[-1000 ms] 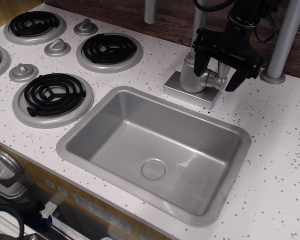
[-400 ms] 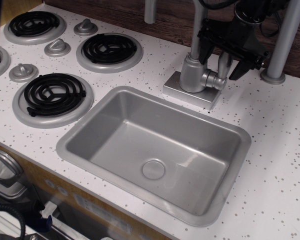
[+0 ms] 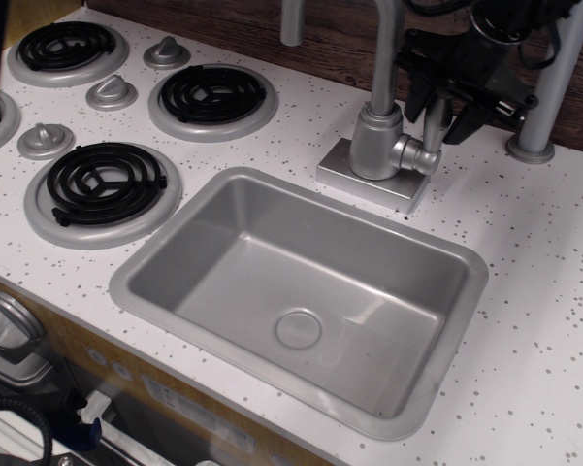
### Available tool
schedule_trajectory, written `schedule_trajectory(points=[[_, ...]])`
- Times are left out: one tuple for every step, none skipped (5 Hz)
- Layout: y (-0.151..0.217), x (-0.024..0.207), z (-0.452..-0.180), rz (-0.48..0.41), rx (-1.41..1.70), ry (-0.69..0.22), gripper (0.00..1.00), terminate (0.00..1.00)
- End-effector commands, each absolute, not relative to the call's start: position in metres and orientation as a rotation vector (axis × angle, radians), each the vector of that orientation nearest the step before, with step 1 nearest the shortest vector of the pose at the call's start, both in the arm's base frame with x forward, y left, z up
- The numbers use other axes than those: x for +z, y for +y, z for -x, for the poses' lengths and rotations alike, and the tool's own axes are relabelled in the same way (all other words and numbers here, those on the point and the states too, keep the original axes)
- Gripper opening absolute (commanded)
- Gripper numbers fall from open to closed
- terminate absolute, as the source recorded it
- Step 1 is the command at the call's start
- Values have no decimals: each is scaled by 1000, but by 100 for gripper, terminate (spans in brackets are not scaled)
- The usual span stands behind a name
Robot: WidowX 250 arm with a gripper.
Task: Lever vertical to front
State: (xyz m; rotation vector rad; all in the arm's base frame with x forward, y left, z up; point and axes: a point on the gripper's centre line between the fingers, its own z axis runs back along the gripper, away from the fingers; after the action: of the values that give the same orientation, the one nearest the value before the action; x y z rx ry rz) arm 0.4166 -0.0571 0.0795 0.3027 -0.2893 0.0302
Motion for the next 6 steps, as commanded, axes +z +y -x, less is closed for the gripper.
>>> schedule_trajectory(points=[[-60,104,-414,-266,62,-322,0,0],[-62,100,-403,-254,82,-291,0,0],[-60,90,-391,-217,105,-242,0,0],[-56,77,-382,-161,119,-177,0,0],[-50,63,-379,-138,111,-170,0,0],[-49,52,-379,-112,103,-164,0,0]])
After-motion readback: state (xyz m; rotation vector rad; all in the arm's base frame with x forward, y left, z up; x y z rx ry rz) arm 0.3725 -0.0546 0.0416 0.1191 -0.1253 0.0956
